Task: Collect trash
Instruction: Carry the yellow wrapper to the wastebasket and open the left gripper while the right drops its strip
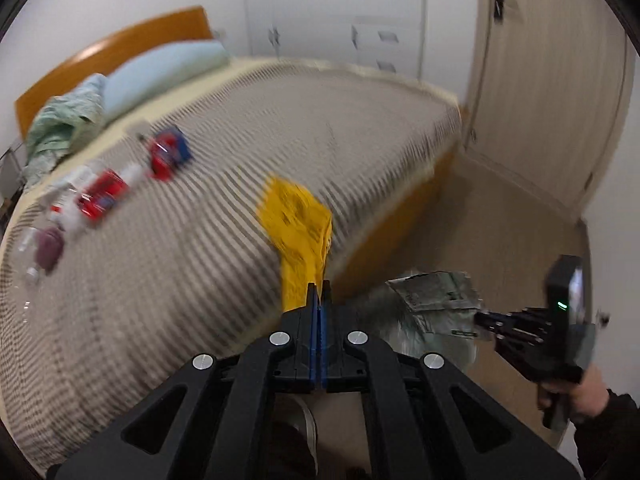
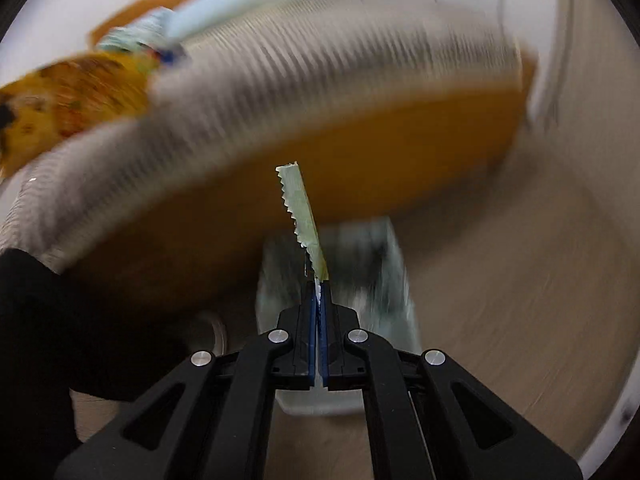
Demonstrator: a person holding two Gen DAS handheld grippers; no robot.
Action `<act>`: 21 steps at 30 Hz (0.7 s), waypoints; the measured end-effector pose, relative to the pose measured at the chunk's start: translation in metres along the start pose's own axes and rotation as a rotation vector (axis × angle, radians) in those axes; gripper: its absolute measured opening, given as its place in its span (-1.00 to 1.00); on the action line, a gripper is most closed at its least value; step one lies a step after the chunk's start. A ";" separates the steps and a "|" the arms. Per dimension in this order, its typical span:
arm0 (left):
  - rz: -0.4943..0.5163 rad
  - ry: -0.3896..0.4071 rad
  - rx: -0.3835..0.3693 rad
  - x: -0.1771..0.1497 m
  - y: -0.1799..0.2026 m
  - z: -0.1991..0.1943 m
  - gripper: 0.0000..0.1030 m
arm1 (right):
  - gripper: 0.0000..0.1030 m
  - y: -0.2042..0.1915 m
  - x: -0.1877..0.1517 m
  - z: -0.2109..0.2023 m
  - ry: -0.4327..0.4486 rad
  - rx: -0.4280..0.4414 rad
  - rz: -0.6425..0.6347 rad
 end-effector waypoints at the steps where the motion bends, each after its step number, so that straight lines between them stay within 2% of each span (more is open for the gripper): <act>1: 0.019 -0.032 0.000 -0.007 0.010 0.013 -1.00 | -0.97 0.007 -0.013 0.020 -0.045 0.006 0.029; 4: 0.060 -0.099 -0.018 -0.018 0.028 0.042 -1.00 | -0.97 0.017 -0.043 0.070 -0.168 0.023 0.072; 7: 0.102 -0.139 -0.030 -0.022 0.046 0.060 -1.00 | -0.97 0.013 -0.064 0.107 -0.291 0.091 0.094; 9: 0.128 -0.141 -0.054 -0.020 0.059 0.059 -1.00 | -0.96 0.008 -0.073 0.130 -0.389 0.164 0.115; 11: 0.156 -0.125 -0.082 -0.020 0.077 0.058 -1.00 | -0.85 0.012 -0.079 0.151 -0.472 0.154 0.134; 12: 0.166 -0.131 -0.087 -0.018 0.082 0.060 -1.00 | -0.41 0.015 -0.082 0.163 -0.515 0.095 0.104; 13: 0.168 -0.147 -0.099 -0.020 0.087 0.064 -1.00 | 0.12 0.019 -0.083 0.170 -0.529 0.023 0.063; 14: 0.165 -0.163 -0.109 -0.021 0.088 0.068 -1.00 | 0.22 0.022 -0.080 0.171 -0.514 -0.030 0.030; 15: 0.159 -0.183 -0.110 -0.022 0.089 0.074 -1.00 | 0.23 0.024 -0.072 0.168 -0.456 -0.075 0.001; 17: 0.149 -0.236 -0.114 -0.032 0.097 0.081 -1.00 | 0.23 0.028 -0.060 0.156 -0.394 -0.100 0.016; 21: 0.201 -0.340 -0.191 -0.060 0.129 0.092 -1.00 | 0.31 0.055 -0.051 0.125 -0.284 -0.100 0.141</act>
Point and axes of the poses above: each gripper's, at about its wrist camera, not at the fingertips, and z roughly the way its jaws point, y to its right, x to its top, the point moved 6 cm from there along z, roughly the way its jaws point, and after that the axes turned 8 degrees about -x, right-handed, at the moved point
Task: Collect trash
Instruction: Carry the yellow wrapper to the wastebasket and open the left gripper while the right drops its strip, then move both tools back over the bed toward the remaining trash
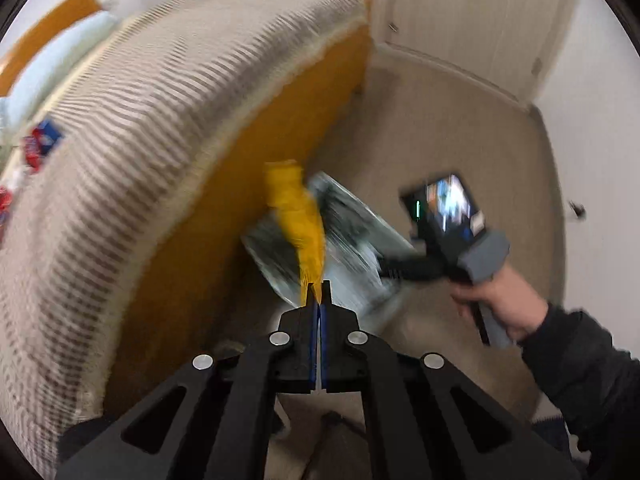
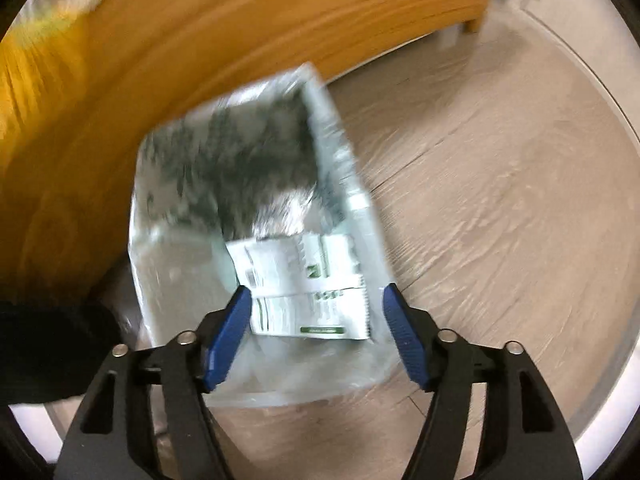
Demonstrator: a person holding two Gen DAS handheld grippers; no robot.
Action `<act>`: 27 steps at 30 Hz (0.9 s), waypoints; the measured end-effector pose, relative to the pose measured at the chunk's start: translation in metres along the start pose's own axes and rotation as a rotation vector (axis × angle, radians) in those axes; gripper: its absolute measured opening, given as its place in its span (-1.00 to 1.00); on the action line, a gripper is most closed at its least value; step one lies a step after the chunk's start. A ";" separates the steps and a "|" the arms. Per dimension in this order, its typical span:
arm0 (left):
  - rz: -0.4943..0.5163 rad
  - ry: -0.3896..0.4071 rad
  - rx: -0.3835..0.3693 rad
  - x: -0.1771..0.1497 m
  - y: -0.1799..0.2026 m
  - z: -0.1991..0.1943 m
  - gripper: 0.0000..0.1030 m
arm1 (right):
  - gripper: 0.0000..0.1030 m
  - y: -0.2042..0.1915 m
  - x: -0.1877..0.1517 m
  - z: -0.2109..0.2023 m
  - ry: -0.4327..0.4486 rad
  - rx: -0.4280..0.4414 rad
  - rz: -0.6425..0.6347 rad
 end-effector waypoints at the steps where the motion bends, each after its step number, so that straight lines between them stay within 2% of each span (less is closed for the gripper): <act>1: 0.002 -0.019 -0.005 -0.001 0.003 0.006 -1.00 | 0.31 0.012 -0.001 -0.007 0.024 0.012 0.036; 5: 0.046 -0.105 0.027 0.000 0.008 0.047 -1.00 | 0.31 0.043 -0.016 -0.037 0.081 0.051 0.129; 7: 0.057 -0.191 0.021 0.004 0.001 0.078 -1.00 | 0.30 0.053 -0.025 -0.042 0.084 0.050 0.140; 8: 0.052 -0.185 0.040 0.006 -0.003 0.085 -1.00 | 0.31 0.054 -0.028 -0.045 0.087 0.052 0.141; 11: 0.014 -0.291 0.046 0.016 -0.015 0.131 -1.00 | 0.31 0.056 -0.037 -0.050 0.097 0.054 0.137; 13: 0.049 -0.325 0.098 0.021 -0.019 0.159 -1.00 | 0.31 0.055 -0.038 -0.054 0.098 0.052 0.125; 15: 0.053 -0.371 0.107 0.026 -0.018 0.188 -1.00 | 0.31 0.054 -0.040 -0.054 0.096 0.049 0.118; 17: 0.073 -0.377 0.159 0.031 -0.019 0.223 -0.95 | 0.31 0.051 -0.040 -0.052 0.101 0.061 0.121; 19: 0.076 -0.382 0.206 0.032 -0.022 0.252 0.11 | 0.30 0.051 -0.040 -0.052 0.099 0.076 0.125; 20: 0.074 -0.425 0.189 0.025 -0.022 0.265 0.74 | 0.31 0.050 -0.040 -0.051 0.096 0.076 0.126; 22: 0.059 -0.475 0.138 0.008 -0.014 0.278 0.72 | 0.30 0.053 -0.040 -0.048 0.092 0.069 0.126; 25: -0.028 -0.499 0.034 -0.006 -0.016 0.276 0.72 | 0.30 0.059 -0.042 -0.048 0.099 0.063 0.137; 27: -0.089 -0.504 0.020 -0.005 -0.027 0.265 0.72 | 0.31 0.064 -0.044 -0.046 0.092 0.054 0.148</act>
Point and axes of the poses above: each gripper's, at about its wrist camera, not at the fingertips, and z roughly the way its jaws point, y to its right, x to its top, the point moved 6 cm from there along z, roughly the way its jaws point, and after that the axes turned 8 degrees about -x, right-handed, at the moved point
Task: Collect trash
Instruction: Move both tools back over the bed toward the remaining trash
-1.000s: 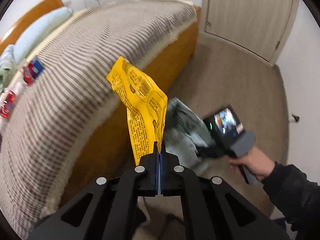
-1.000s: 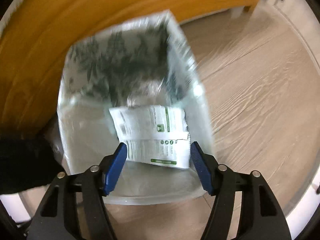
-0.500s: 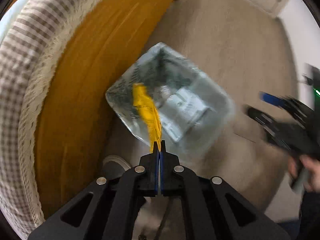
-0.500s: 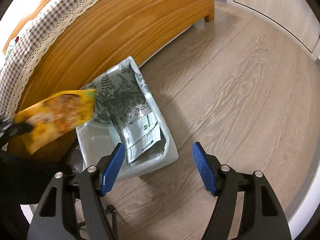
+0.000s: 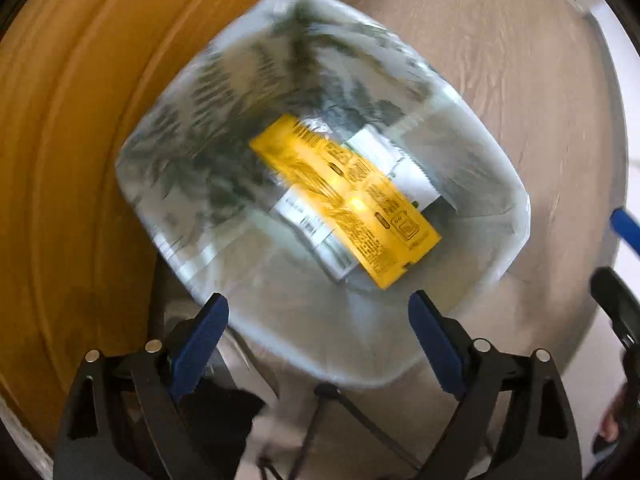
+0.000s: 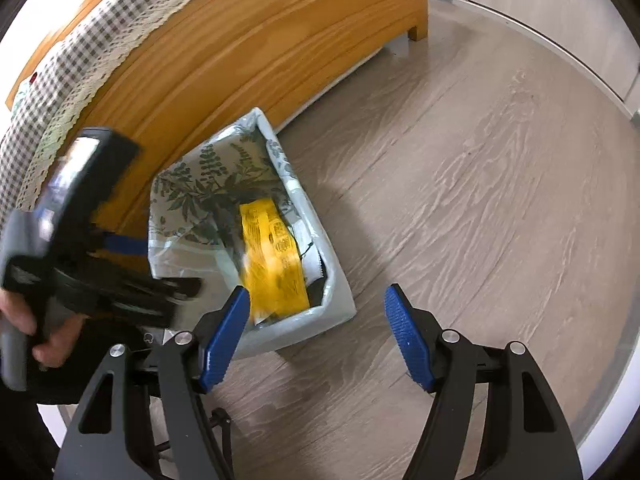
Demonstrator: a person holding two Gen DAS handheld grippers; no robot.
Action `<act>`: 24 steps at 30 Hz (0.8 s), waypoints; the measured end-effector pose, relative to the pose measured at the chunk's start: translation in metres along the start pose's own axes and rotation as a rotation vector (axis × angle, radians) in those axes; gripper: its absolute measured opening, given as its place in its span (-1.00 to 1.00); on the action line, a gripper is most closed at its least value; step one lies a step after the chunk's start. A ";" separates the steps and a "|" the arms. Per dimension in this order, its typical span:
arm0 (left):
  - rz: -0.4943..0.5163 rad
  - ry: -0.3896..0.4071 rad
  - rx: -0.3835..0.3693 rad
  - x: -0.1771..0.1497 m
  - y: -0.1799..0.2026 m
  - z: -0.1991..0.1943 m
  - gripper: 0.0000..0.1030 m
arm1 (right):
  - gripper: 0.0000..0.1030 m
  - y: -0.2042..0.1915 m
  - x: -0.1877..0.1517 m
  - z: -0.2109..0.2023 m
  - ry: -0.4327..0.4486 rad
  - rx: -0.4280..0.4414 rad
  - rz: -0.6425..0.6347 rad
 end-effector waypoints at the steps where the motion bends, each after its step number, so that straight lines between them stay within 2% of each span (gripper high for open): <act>1: -0.039 0.016 -0.016 0.001 -0.008 -0.008 0.72 | 0.31 0.001 -0.001 0.000 0.000 -0.004 0.003; 4: -0.137 0.080 -0.081 0.002 -0.029 -0.037 0.72 | 0.31 0.002 -0.002 -0.002 0.001 -0.004 0.012; 11: -0.240 0.232 -0.122 -0.028 -0.061 -0.107 0.72 | 0.31 -0.018 0.009 -0.023 0.033 -0.001 -0.036; 15: -0.234 0.292 -0.162 -0.047 -0.063 -0.144 0.72 | 0.31 -0.034 0.020 -0.038 0.056 -0.014 -0.074; 21: -0.220 0.496 -0.230 -0.080 -0.069 -0.218 0.72 | 0.31 -0.072 0.050 -0.094 0.141 -0.036 -0.158; 24: -0.236 0.610 -0.259 -0.107 -0.089 -0.262 0.72 | 0.30 -0.096 0.067 -0.120 0.193 -0.065 -0.218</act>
Point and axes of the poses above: each gripper's, at about its wrist camera, not at the fingertips, and z roughly the way its jaws point, y to its right, x to its top, the point moved 6 cm from there along z, roughly the way its jaws point, and after that the axes turned 8 degrees about -x, right-handed, at the moved point
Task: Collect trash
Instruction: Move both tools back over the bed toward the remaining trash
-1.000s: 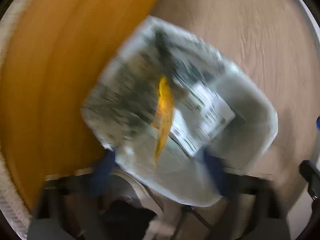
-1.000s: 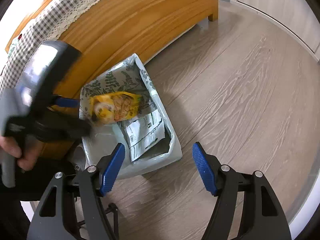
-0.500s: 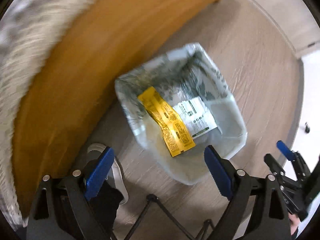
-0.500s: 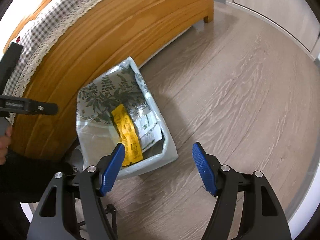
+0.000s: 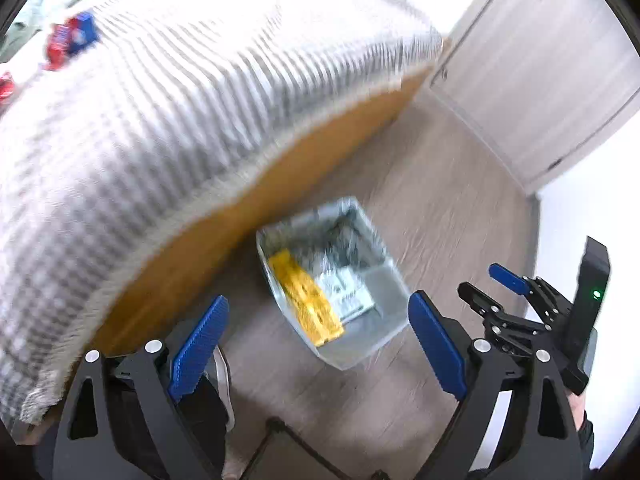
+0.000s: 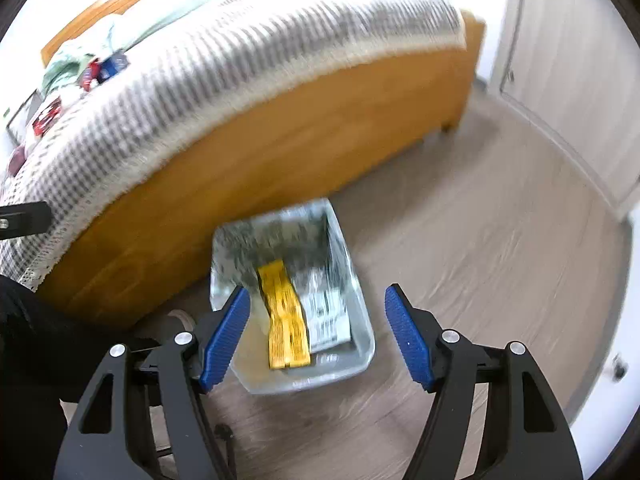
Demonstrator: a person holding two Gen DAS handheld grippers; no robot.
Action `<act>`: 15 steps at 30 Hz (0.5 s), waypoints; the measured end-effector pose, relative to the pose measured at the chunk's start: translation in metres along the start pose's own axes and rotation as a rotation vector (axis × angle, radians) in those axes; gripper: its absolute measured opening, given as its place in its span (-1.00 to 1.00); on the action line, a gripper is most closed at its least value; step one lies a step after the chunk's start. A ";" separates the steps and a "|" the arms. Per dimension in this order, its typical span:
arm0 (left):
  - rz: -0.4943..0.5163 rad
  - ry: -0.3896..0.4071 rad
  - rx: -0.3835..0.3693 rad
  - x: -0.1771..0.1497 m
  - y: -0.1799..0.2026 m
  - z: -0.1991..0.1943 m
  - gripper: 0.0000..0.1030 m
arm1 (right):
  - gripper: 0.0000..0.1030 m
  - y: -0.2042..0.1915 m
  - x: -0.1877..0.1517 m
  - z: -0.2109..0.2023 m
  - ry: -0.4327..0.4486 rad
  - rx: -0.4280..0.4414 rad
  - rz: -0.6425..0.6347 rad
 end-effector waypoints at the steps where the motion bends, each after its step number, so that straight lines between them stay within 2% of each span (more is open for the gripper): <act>1: -0.010 0.035 0.000 0.003 -0.007 -0.017 0.72 | 0.31 -0.007 0.009 -0.009 0.019 -0.004 -0.012; 7: -0.030 0.219 0.042 0.021 -0.056 -0.104 0.72 | 0.34 -0.076 0.056 -0.062 0.148 0.011 -0.095; 9: -0.026 0.287 0.092 0.026 -0.080 -0.132 0.84 | 0.46 -0.103 0.068 -0.078 0.202 0.003 -0.133; 10: -0.030 0.331 0.139 0.029 -0.099 -0.149 0.87 | 0.49 -0.113 0.074 -0.084 0.230 -0.007 -0.142; 13: -0.082 0.408 0.249 0.030 -0.149 -0.184 0.86 | 0.51 -0.151 0.091 -0.100 0.313 -0.029 -0.171; 15: -0.143 0.442 0.281 0.026 -0.188 -0.203 0.86 | 0.51 -0.177 0.103 -0.104 0.351 -0.033 -0.192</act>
Point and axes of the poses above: each gripper's, at about its wrist camera, not at the fingertips, and z roughly the way its jaws point, y to its right, x to its top, the point moved 6 cm from there along z, roughly the way its jaws point, and after that the axes turned 8 degrees about -x, right-handed, at the moved point
